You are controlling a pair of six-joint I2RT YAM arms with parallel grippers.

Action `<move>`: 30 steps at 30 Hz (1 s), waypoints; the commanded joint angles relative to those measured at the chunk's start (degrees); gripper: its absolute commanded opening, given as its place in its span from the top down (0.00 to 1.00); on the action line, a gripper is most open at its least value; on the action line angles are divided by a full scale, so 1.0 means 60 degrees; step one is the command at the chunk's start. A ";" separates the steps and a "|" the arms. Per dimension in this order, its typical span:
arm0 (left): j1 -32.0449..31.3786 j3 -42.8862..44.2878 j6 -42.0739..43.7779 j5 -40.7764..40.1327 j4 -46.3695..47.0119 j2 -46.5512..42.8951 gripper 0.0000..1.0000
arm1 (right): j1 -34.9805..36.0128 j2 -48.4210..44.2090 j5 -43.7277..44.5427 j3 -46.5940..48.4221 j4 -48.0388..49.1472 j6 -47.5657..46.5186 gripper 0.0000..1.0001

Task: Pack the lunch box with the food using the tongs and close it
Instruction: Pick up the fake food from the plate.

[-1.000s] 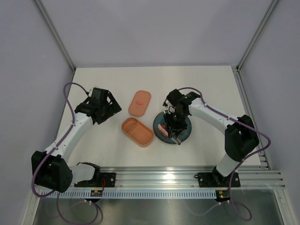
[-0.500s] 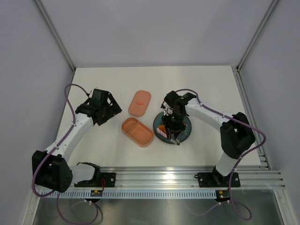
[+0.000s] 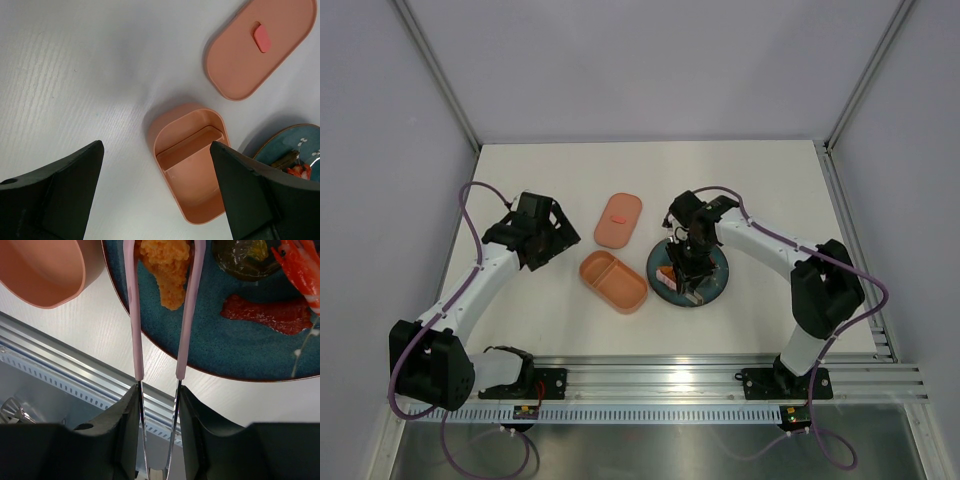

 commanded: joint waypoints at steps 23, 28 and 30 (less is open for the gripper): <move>0.0149 0.0105 -0.0054 -0.0254 0.0019 -0.0595 0.09 | 0.1481 0.0616 0.0282 0.3785 0.0441 0.1157 0.96; 0.0369 0.0120 0.0092 -0.0635 -0.0245 -0.0844 0.09 | 0.1745 0.0997 -0.0407 0.3625 0.1776 0.2432 0.94; 0.0456 0.0134 0.0137 -0.0796 -0.0318 -0.0990 0.09 | 0.1847 0.1114 -0.0466 0.3494 0.2303 0.2855 0.94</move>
